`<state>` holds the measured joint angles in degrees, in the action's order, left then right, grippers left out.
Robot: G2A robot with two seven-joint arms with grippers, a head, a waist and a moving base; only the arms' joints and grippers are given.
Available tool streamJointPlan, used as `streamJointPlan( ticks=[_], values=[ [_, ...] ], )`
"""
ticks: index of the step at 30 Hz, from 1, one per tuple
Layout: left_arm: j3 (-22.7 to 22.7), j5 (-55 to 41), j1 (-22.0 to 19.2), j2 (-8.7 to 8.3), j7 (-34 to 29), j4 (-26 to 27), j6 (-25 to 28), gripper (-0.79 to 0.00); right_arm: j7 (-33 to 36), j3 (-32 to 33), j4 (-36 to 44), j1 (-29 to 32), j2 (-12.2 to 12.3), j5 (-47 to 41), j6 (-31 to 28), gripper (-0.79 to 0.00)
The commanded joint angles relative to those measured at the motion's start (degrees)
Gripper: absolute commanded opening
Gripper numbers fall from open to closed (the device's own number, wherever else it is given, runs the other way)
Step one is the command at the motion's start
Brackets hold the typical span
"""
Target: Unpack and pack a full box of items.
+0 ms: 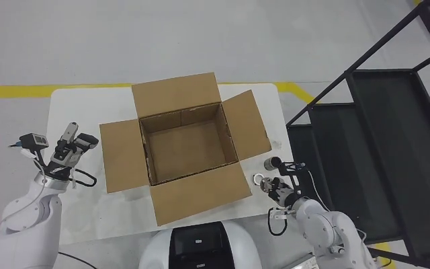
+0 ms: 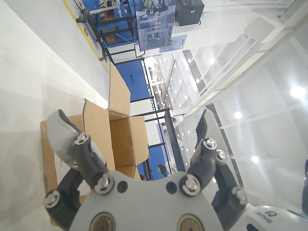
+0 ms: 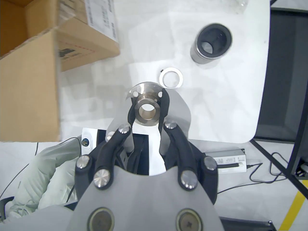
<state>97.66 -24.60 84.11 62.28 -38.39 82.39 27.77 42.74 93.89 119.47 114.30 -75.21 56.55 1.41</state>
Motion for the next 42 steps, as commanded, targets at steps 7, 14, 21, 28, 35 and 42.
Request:
streamJointPlan(
  ticks=[7, 14, 21, 28, 35, 42],
  values=[
    [0.0, 0.0, 0.0, 0.0, 0.0, 0.0, 0.0, 0.0, -8.3, 0.8, -9.6, -1.7, -0.3, -4.5, 3.5, -0.785],
    [0.0, 0.0, 0.0, 0.0, 0.0, 0.0, 0.0, 0.0, -14.0, 0.5, -18.0, -4.8, -0.6, -6.9, 6.6, -0.785],
    [0.0, 0.0, 0.0, 0.0, 0.0, 0.0, 0.0, 0.0, -14.7, -2.3, -22.9, -8.4, -0.7, -5.7, 7.9, -0.785],
    [0.0, 0.0, 0.0, 0.0, 0.0, 0.0, 0.0, 0.0, -15.3, -4.1, -22.7, -8.9, -0.7, -2.0, 11.2, 0.0],
    [0.0, 0.0, 0.0, 0.0, 0.0, 0.0, 0.0, 0.0, -15.2, -5.2, -20.2, -7.8, -0.7, -1.1, 12.6, 0.0],
    [0.0, 0.0, 0.0, 0.0, 0.0, 0.0, 0.0, 0.0, -18.2, -3.4, -12.8, -2.8, -0.7, -4.5, 11.8, 0.0]
  ],
)
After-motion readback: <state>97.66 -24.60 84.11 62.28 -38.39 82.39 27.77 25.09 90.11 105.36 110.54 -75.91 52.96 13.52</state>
